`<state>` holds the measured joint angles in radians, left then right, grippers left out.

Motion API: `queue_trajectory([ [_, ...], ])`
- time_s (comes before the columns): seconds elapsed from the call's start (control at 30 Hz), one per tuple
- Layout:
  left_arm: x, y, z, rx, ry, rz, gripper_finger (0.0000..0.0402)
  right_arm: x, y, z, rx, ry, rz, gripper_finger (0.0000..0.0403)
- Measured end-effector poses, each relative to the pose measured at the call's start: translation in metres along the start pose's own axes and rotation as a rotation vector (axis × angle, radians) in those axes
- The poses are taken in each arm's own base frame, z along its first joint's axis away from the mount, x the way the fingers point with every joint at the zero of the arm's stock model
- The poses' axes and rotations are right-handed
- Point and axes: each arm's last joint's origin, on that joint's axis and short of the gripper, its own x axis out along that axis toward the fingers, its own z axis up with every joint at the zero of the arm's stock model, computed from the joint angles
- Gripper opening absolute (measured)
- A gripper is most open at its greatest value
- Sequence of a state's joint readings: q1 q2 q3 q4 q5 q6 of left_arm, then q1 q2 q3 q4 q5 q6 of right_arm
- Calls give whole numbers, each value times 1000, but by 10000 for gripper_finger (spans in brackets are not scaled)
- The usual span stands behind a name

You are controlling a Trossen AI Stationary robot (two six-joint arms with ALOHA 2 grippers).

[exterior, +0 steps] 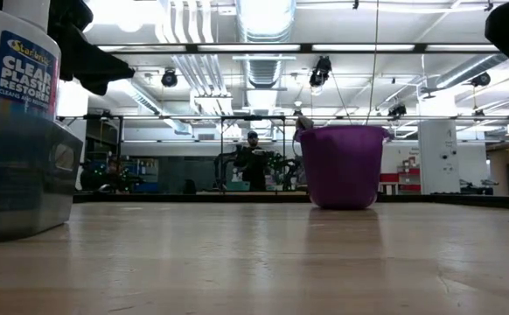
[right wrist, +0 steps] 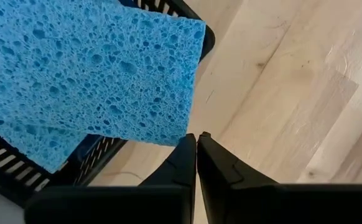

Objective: Pick & Place Kitchen Items
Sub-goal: Put the light blue sponge into the black bin, then adjust the transparent spray bottle in the gray bin

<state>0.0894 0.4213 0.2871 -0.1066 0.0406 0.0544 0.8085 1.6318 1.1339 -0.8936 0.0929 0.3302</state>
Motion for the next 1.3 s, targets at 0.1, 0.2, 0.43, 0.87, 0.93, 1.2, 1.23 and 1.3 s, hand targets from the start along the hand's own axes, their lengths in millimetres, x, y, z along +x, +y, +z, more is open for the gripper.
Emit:
queue_trajectory([
  [0.1, 0, 0, 0, 0, 0, 0, 99, 0, 0, 0, 3, 0, 0, 17],
  [0.2, 0, 0, 0, 0, 1, 0, 99, -1, -2, 0, 11, -9, -57, 17],
  [0.43, 0, 0, -1, -1, 6, -1, 99, -29, -10, 3, 31, -168, -251, 17],
  [0.87, 3, -9, -2, 74, -175, -297, 99, -102, -14, 0, -125, -788, -264, 17],
  [0.93, 5, -9, -11, 68, -163, -301, 99, -107, -15, -2, -165, -857, -278, 17],
  [1.2, 8, -10, -26, 15, -140, -315, 99, -100, -23, -24, -225, -1013, -315, 17],
  [1.23, 8, -10, -25, 18, -154, -314, 99, -98, -24, -27, -224, -1030, -317, 17],
  [1.3, 8, -10, -25, 18, -160, -311, 99, -94, -27, -36, -217, -1051, -315, 17],
])
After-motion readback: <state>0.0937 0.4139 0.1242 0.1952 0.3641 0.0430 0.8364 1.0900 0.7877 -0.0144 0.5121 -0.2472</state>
